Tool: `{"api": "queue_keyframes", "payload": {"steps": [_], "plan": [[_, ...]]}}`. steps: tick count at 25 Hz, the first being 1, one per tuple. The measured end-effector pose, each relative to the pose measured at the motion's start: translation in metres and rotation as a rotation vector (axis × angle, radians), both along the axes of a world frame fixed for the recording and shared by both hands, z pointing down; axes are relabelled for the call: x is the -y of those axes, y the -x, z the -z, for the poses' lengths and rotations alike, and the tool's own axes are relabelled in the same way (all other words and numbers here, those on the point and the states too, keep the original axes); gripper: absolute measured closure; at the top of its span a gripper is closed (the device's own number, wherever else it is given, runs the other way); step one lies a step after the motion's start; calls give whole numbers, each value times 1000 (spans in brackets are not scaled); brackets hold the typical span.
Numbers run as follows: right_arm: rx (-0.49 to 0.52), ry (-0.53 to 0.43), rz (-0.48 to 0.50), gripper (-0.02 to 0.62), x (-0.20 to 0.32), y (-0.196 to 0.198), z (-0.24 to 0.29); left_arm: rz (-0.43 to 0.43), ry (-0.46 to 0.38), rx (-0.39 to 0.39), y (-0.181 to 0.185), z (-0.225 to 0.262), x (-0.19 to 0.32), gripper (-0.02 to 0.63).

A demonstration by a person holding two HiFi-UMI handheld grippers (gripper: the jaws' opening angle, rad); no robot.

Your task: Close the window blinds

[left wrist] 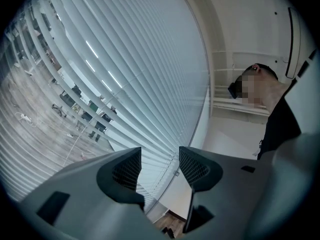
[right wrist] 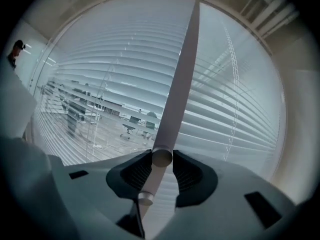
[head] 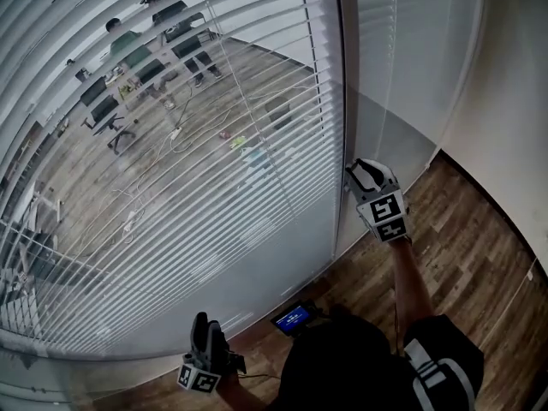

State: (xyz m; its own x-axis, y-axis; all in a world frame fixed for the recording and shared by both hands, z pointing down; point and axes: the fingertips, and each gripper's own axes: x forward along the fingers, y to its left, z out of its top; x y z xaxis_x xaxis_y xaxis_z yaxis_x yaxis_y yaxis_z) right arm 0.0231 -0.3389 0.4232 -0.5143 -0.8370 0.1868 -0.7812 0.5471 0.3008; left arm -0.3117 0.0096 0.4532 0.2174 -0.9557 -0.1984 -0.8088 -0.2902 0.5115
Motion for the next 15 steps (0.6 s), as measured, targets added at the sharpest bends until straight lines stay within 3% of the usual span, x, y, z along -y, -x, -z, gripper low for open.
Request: {"api": "queue_keyframes", "payload": {"steps": [3,7,15], "plan": [[-19,-3,-13,463,0,0,0,0,0,2,1,0,0,354],[62,64,-14,465,4,-1,-2,7,1,2,2,0,-1,354],[444,320,37,466,7,-7,-6,5,-3,0,0,0,-2,354]]}}
